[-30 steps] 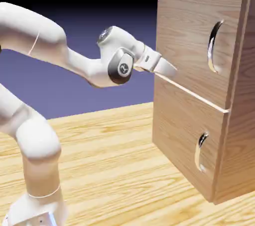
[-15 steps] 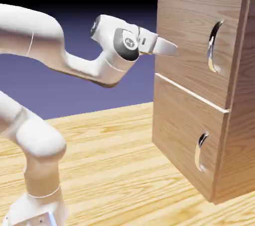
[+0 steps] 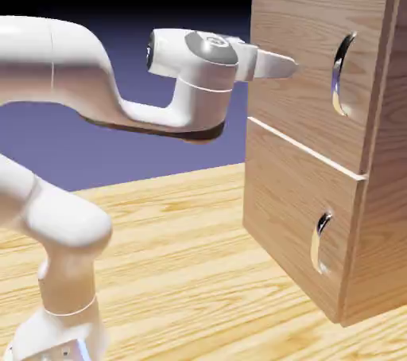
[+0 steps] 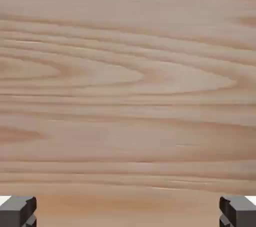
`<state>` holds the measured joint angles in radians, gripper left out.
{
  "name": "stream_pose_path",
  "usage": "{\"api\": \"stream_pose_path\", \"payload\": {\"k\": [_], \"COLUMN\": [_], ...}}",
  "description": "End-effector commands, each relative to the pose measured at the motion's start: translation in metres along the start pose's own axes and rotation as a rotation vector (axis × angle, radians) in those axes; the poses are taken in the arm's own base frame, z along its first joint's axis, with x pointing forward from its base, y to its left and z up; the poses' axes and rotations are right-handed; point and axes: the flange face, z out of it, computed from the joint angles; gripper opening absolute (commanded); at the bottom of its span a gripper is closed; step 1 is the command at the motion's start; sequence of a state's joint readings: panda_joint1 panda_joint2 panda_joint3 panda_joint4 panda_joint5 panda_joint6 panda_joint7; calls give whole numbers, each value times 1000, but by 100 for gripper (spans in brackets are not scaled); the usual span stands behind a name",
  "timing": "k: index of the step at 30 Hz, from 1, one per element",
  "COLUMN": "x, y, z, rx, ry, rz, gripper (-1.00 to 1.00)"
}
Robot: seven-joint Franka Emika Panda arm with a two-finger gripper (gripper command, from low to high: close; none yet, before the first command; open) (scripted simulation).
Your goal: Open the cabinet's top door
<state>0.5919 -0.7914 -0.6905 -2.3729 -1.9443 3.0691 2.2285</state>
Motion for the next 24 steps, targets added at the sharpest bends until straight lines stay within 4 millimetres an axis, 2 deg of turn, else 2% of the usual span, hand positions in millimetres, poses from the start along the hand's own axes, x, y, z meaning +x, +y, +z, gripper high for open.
{"api": "stream_pose_path", "payload": {"k": [1, 8, 16, 18, 23, 24], "x": [3, 22, 42, 43, 48, 48], "y": [4, 34, 80, 83, 79, 79], "z": [0, 5, 18, 19, 67, 68], "rx": [7, 48, 80, 81, 81, 81], "ry": [8, 58, 102, 104, 104, 104], "rz": [2, 18, 36, 37, 37, 37], "gripper": [0, 0, 0, 0, 0, 0]}}
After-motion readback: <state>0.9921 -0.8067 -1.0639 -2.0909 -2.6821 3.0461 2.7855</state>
